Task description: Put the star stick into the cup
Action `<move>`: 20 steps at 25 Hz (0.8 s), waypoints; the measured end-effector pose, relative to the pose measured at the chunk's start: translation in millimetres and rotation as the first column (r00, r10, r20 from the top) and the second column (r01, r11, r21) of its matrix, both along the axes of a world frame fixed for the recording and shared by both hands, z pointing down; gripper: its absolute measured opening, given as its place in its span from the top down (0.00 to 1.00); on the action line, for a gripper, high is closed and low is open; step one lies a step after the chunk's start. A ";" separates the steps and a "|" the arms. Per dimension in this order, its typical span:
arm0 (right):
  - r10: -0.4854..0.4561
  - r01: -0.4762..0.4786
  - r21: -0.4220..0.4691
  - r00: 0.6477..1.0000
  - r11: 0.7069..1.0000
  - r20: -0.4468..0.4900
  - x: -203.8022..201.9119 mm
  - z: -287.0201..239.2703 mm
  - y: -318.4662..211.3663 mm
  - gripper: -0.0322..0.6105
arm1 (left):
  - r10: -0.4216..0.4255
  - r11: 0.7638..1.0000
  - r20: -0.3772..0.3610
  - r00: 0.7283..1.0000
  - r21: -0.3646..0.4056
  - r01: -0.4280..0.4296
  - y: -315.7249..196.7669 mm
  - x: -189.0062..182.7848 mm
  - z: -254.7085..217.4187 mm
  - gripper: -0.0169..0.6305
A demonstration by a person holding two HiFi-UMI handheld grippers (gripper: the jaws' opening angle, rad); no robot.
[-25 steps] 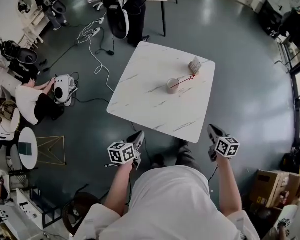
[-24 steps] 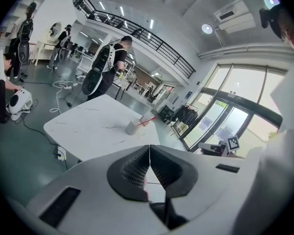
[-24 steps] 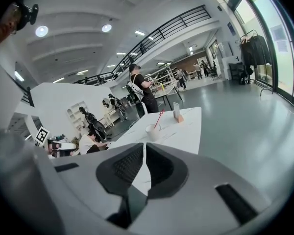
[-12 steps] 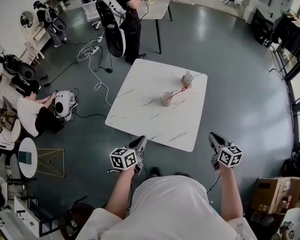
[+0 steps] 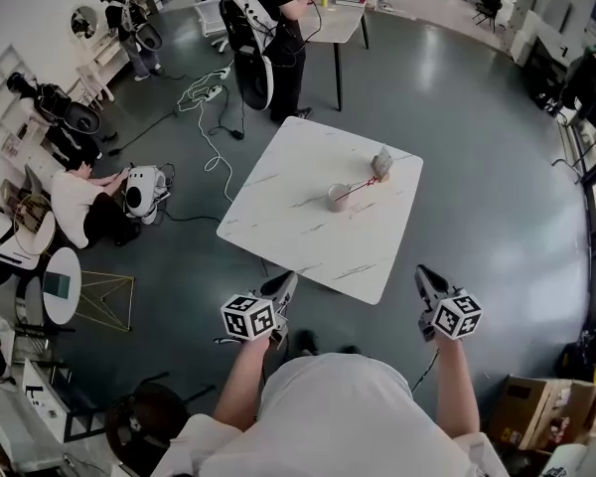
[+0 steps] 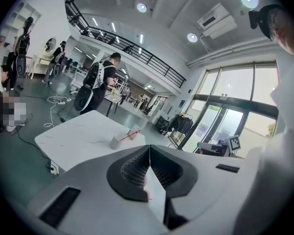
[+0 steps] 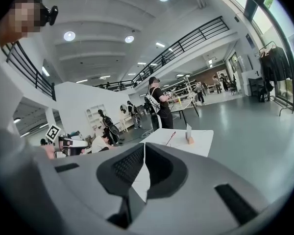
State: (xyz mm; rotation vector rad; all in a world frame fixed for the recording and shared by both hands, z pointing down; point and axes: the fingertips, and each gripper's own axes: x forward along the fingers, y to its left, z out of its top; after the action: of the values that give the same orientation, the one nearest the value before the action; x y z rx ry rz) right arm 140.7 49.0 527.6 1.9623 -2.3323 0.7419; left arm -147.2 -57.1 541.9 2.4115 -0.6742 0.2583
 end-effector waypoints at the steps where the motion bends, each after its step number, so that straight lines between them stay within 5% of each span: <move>1: -0.007 0.007 0.001 1.000 1.000 -0.001 0.8 0.4 1.8 0.90 | -0.005 1.000 -0.004 1.000 0.003 0.005 2.3 0.0 -1.3 0.95; 20: -0.053 0.053 0.020 0.998 0.998 0.021 -2.0 0.6 1.5 0.91 | -0.061 0.998 0.004 0.998 0.006 0.061 13.5 -8.2 -4.0 0.95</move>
State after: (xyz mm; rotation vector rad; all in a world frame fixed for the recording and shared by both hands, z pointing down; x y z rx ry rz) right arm 138.7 50.4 528.1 1.9011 -2.4026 0.7439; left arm -155.3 -43.5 537.9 2.3916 -0.7503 0.2369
